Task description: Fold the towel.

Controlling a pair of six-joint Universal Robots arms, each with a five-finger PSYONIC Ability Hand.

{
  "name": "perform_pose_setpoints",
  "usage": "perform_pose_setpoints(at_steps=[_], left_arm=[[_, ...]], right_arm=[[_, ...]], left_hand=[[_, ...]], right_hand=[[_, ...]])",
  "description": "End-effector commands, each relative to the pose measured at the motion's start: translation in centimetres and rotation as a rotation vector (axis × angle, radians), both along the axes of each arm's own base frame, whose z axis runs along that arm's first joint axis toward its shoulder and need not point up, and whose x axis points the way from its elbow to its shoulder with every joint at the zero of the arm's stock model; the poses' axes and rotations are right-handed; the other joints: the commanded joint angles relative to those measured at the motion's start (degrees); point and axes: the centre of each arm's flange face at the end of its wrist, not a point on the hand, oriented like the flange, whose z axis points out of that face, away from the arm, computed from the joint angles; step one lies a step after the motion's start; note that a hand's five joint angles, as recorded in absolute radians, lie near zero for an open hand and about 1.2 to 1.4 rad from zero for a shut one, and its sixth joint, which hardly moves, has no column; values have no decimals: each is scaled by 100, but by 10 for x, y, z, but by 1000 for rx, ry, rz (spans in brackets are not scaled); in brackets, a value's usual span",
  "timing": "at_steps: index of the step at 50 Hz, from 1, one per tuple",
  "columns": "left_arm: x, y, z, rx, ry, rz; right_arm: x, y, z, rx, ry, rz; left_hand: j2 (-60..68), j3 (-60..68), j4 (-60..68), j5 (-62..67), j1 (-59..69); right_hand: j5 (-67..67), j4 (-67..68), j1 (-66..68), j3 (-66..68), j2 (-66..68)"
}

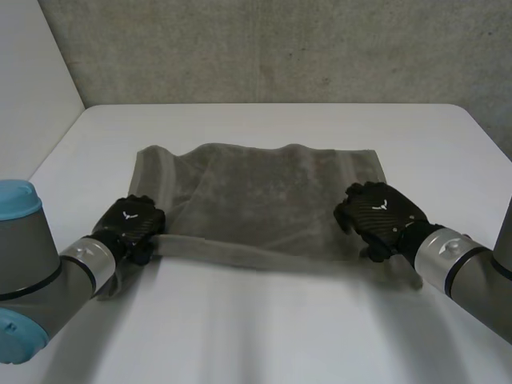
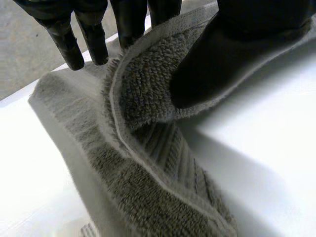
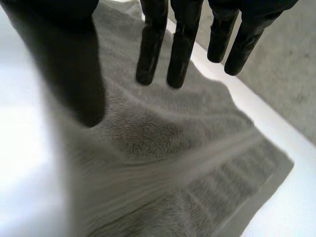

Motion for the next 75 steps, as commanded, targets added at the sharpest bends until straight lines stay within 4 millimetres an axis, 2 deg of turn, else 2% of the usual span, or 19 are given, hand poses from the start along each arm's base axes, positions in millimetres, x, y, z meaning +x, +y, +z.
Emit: perform_pose_setpoints(at_steps=[1,8,12,18,21,26,31,40,49,66,75], left_arm=[[5,7,7,-9,5,27],[2,13,11,-8,17,22],[2,16,12,-2,30,24],[0,20,16,-10,37,16],[1,21,17,-11,37,18],[1,21,17,-9,38,15],[0,25,14,3,36,9],[0,24,13,5,36,8],[-1,25,12,3,37,3],[-4,28,12,4,38,-12],[-4,28,12,4,38,-12]], right_arm=[[-13,-3,-15,138,-103,-129],[-20,-6,-23,178,-184,-200],[-21,4,-32,217,-184,-214],[-23,10,-35,214,-172,-211],[-27,6,-35,197,-169,-216],[-50,-7,-40,157,-89,-240],[-58,-11,-41,106,-15,-211],[-75,-22,-44,105,-11,-228],[-76,-22,-46,98,-3,-204],[-80,-25,-63,124,33,-178],[-79,-27,-66,126,34,-171]], left_hand=[[391,-246,-288,279,468],[391,-246,-288,279,468],[391,-246,-288,279,468],[391,-246,-288,279,468],[391,-246,-288,279,468],[391,-246,-288,279,468],[391,-246,-288,279,468],[391,-246,-288,279,468],[391,-246,-288,279,468],[391,-246,-288,279,468],[391,-246,-288,279,468]], right_hand=[[-805,-342,-883,-38,-918],[-788,-342,-866,-38,-901],[-788,-342,-866,-38,-901],[-738,-342,-815,-38,-850],[-721,-342,-799,-38,-833],[-721,-342,-799,-38,-833],[-721,-342,-799,-38,-833],[-654,-342,-731,-38,-766],[-620,-342,-698,-38,-732],[-368,-342,-445,-38,-480],[756,-342,679,-38,644]])
